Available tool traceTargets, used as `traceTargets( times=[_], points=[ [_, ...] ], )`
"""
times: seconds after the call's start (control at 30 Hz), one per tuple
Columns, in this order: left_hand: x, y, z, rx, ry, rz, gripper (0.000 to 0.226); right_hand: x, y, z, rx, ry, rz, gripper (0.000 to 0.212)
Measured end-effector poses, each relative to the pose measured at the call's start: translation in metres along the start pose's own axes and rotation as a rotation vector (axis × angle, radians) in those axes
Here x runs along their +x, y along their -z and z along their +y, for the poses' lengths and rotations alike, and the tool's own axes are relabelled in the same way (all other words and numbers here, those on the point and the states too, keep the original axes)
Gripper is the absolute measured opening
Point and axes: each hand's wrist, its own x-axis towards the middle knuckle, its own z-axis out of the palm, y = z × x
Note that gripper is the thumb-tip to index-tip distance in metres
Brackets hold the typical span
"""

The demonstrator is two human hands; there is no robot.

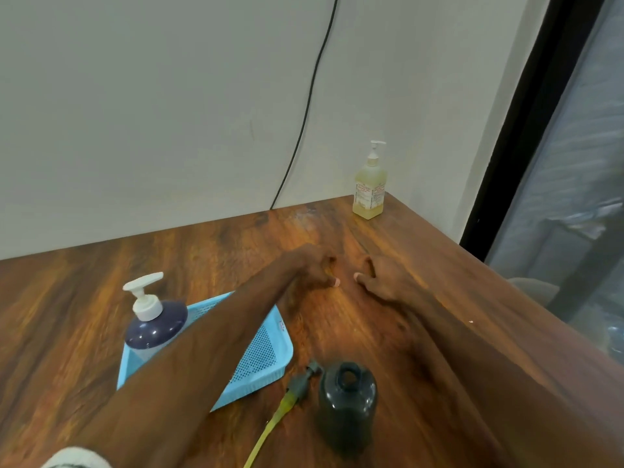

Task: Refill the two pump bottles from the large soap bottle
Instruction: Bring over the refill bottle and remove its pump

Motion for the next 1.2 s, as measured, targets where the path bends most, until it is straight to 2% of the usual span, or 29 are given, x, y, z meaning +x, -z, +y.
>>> traceTargets(
  times=[0.07,0.13,0.23,0.27,0.37,0.4,0.43,0.57,0.7,0.93,1.0,1.1,1.17,1.2],
  points=[
    [0.015,0.006,-0.004,0.031,0.001,-0.049,0.087,0.027,0.006,0.009,0.092,-0.027,0.059,0.040],
    [0.026,0.007,-0.010,0.052,0.006,-0.089,0.094,0.050,0.015,0.014,0.248,-0.028,0.202,0.048],
    [0.032,0.004,-0.018,0.057,-0.016,-0.078,0.098,0.084,0.034,0.014,0.451,-0.007,0.438,0.066],
    [0.033,0.002,-0.020,0.046,-0.025,-0.063,0.097,0.100,0.039,0.015,0.479,-0.054,0.467,0.071],
    [0.034,-0.001,-0.024,0.013,-0.027,-0.048,0.098,0.145,0.053,0.011,0.545,-0.194,0.497,0.111],
    [0.035,-0.002,-0.024,0.014,-0.027,-0.044,0.098,0.159,0.058,0.011,0.541,-0.215,0.501,0.118],
    [0.036,-0.002,-0.025,0.017,-0.026,-0.040,0.098,0.172,0.062,0.012,0.546,-0.214,0.506,0.118],
    [0.037,-0.002,-0.026,0.012,-0.018,-0.041,0.099,0.205,0.070,0.018,0.574,-0.227,0.502,0.093],
    [0.036,-0.004,-0.027,-0.012,-0.006,-0.051,0.099,0.205,0.069,0.027,0.533,-0.201,0.530,0.079],
    [0.027,-0.003,-0.024,-0.052,0.023,-0.039,0.099,0.112,0.078,0.006,0.485,-0.043,0.549,0.076],
    [0.015,-0.001,-0.014,-0.079,0.033,-0.019,0.091,0.062,0.084,-0.009,0.524,-0.011,0.551,0.072],
    [-0.005,0.000,0.009,-0.029,0.028,0.025,0.059,-0.016,0.090,-0.031,0.581,0.034,0.516,0.053],
    [-0.023,0.000,0.022,0.013,0.010,0.040,0.043,-0.064,0.091,-0.040,0.594,0.047,0.483,0.057],
    [-0.032,0.000,0.027,0.012,-0.014,0.065,0.039,-0.086,0.091,-0.042,0.597,0.039,0.465,0.065]
  ],
)
